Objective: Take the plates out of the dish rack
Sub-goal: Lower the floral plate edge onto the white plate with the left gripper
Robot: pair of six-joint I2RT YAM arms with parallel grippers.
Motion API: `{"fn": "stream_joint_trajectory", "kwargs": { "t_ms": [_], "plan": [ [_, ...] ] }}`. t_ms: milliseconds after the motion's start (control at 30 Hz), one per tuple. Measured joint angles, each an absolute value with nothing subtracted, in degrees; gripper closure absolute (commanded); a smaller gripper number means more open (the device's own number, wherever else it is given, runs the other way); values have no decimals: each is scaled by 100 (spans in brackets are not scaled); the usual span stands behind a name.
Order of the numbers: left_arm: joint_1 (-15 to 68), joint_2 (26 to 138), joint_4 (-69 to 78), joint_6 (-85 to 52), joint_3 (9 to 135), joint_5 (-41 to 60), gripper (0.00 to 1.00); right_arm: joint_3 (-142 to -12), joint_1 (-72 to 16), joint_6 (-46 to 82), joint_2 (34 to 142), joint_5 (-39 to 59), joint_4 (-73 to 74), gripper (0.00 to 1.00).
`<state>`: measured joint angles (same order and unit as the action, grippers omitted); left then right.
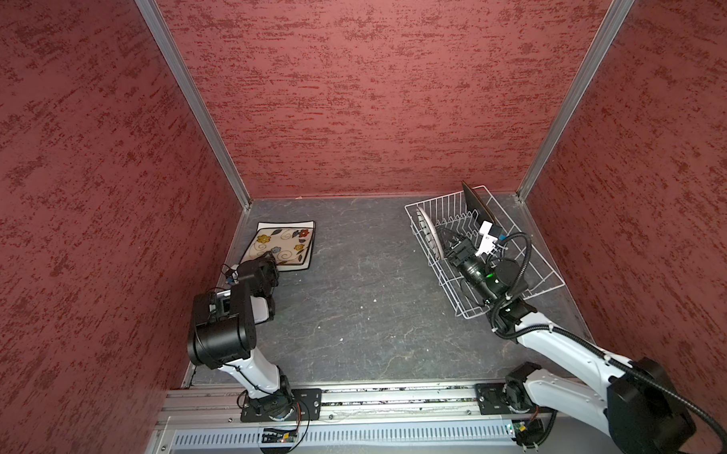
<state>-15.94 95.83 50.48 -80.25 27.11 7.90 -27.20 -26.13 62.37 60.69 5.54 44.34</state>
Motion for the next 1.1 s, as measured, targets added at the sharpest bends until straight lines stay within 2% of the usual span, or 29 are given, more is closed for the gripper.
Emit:
{"fn": "stream_joint_trajectory", "kwargs": {
  "t_ms": [433, 733, 867, 1100],
  "plan": [
    [-1533, 9277, 4158, -8165, 2714, 727, 46, -2665, -2613, 6257, 6053, 530, 4480, 1],
    [-1529, 9035, 3402, -8274, 2867, 626, 31, -2641, -2613, 6257, 6053, 523, 4491, 1],
    [-1529, 9006, 3063, -8272, 3015, 628, 22, -2637, -2613, 6257, 6036, 517, 4497, 1],
    [-1518, 8855, 2521, -8265, 3201, 604, 15, -2574, -2613, 6257, 5988, 495, 4519, 1]
  ]
}}
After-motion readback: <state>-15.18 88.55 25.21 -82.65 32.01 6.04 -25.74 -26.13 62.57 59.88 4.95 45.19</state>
